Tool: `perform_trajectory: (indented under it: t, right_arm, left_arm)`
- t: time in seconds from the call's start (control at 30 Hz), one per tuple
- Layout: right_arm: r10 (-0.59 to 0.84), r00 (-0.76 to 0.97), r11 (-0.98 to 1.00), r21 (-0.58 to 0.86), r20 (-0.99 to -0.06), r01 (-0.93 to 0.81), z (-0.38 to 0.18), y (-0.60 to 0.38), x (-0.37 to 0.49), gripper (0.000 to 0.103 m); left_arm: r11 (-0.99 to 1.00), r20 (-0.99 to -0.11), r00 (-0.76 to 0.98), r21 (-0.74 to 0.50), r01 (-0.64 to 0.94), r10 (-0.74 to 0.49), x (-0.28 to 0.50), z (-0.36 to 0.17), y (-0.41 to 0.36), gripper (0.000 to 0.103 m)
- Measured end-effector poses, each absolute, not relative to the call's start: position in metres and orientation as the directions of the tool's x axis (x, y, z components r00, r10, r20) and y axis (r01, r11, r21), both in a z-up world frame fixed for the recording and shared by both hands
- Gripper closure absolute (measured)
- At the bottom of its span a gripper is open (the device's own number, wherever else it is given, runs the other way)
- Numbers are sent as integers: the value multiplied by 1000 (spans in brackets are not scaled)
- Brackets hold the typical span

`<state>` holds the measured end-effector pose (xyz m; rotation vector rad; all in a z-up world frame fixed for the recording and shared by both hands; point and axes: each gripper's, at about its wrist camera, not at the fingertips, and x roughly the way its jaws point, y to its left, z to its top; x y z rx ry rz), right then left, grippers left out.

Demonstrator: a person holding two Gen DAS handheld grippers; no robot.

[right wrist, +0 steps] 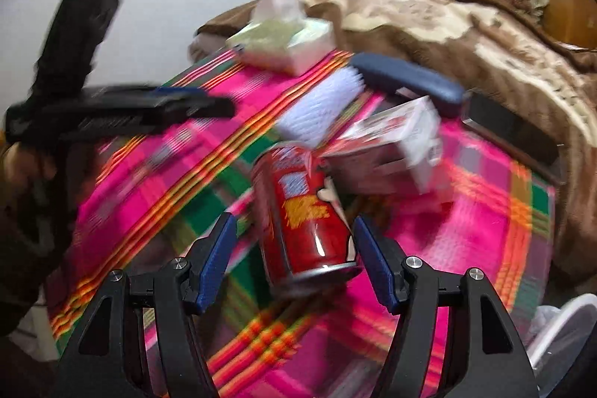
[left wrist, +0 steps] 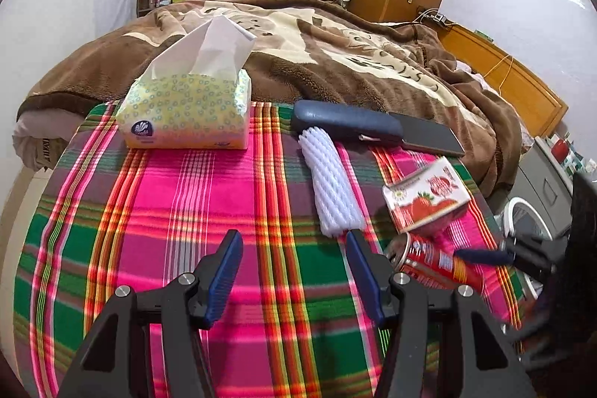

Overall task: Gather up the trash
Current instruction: 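Grasp the red cartoon-printed can with the right tool while the left tool grasps the small white foam net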

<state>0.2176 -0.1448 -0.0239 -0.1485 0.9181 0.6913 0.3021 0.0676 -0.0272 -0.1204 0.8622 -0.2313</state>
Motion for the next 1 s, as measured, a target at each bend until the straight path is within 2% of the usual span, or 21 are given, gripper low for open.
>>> perform_trajectory:
  t: [0.1,0.33,0.37,0.4,0.43,0.6,1.0]
  right_arm:
    - [435,427,798,120,-792,-590,-29,-136,222,36]
    - [425,405,833,174,-810,-525,-41,-134,228,37]
    - [426,404,834,179,-810,-522,-42,-135,228,39]
    - [427,407,836,180,-808,-519,-42,-136,227,47]
    - [428,414,839,181,-803,-514,-41,-138,225,48]
    - [407,433,857,173,-804,-485,-40,-148,218,48]
    - [396,465,891,211,-791,-401,-40,-179,198,49]
  left_arm:
    - [967,-741,621,-199,159,-255,315,-28,67,46]
    - [950,-743,592,-257,177,-311,342,-32,61,46]
    - [953,-746,594,-246,178,-303,345,-32,60,46]
    - [956,-749,594,-229,185,-295,349,-33,56,46]
    - [955,-750,592,-227,190,-296,352,-33,54,46]
    - [939,-752,563,-285,193,-344,373,-41,43,46]
    - [947,-792,520,-265,180,-320,400,-68,22,46]
